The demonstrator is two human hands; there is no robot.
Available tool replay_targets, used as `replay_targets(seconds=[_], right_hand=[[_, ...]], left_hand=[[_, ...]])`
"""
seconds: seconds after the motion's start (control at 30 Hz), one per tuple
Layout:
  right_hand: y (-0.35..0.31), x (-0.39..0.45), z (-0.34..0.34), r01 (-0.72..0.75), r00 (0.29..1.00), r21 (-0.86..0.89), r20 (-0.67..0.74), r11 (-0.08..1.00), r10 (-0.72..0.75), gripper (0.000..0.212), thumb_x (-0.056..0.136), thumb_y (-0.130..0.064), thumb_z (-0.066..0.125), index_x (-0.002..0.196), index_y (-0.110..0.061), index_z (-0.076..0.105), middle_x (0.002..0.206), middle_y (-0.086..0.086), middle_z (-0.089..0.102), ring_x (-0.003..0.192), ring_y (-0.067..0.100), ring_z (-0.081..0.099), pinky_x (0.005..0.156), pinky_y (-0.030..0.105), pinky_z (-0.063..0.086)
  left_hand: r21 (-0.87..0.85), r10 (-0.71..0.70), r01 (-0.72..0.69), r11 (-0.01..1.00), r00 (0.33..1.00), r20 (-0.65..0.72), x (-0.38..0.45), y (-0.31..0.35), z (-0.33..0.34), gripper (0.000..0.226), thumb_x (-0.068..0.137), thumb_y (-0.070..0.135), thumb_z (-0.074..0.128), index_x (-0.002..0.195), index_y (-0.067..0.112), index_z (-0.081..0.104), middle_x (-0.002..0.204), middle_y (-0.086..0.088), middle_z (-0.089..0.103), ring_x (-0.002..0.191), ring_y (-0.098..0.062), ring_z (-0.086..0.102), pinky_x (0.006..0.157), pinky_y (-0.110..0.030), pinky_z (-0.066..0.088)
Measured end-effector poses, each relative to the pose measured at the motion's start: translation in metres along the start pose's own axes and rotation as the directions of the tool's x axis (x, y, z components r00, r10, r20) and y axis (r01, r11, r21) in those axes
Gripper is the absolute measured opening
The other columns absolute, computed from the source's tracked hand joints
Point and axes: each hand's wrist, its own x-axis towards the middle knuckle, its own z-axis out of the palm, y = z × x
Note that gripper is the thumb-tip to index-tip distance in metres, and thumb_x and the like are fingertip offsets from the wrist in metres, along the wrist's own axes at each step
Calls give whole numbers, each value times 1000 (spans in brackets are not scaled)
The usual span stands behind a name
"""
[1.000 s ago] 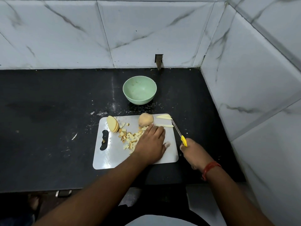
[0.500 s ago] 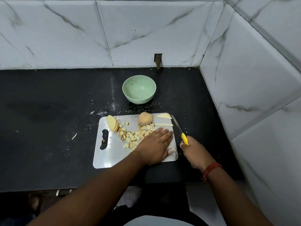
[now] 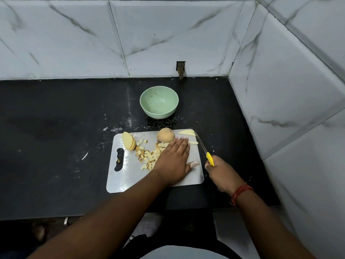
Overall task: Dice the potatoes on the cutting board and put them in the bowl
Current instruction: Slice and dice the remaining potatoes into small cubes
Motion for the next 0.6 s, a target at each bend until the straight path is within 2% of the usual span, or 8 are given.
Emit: replay_targets(seconds=[0.03,0.1,0.23,0.37,0.5,0.6], right_hand=[[0,0,1,-2,1000,4,0,1000,2,13,97,-25,43,87,-21,51,74,4,54,60,19,47,56,29,35],[2,0,1,-11,1000,12,3,1000,11,14,97,-24,43,85,-22,50,72,3,53,59,18,45,54,28,34],[5,-2,1,-29,1000,4,11,1000,29,13,98,-25,43,89,-20,51,71,0,53,57,15,46,52,27,33],[7,-4,4,-58,998,-36,29,998,59,10,99,-28,42,97,-21,49,76,3,53,58,16,47,51,27,35],[4,-7,11,-68,996,-156,50,985,76,18,101,-27,39,109,-13,47,84,7,53,59,15,45,50,27,35],[-2,-9,14,-55,997,-243,46,968,68,18,102,-25,38,110,-11,45,84,7,53,59,15,45,49,25,34]], left_hand=[[17,-19,19,1000,1000,10,3,2,0,84,103,61,6,161,2,21,170,-17,17,158,-30,13,129,-44,-3],[50,-20,22,999,999,-27,4,5,2,83,105,61,12,157,0,32,164,-18,32,152,-32,27,129,-44,1],[19,10,-9,1000,995,-97,-4,7,9,82,105,59,14,144,-1,54,148,-14,53,136,-30,47,128,-44,17],[-13,-32,31,999,993,-116,-14,5,15,77,105,59,22,143,1,56,145,-13,56,134,-29,50,126,-43,23],[-29,-83,79,996,977,-194,-25,3,20,73,105,56,27,139,1,60,141,-13,59,132,-29,52,122,-41,24],[-52,-95,85,995,968,-233,-29,2,25,69,105,54,33,137,0,60,140,-14,59,131,-30,52,122,-41,25]])
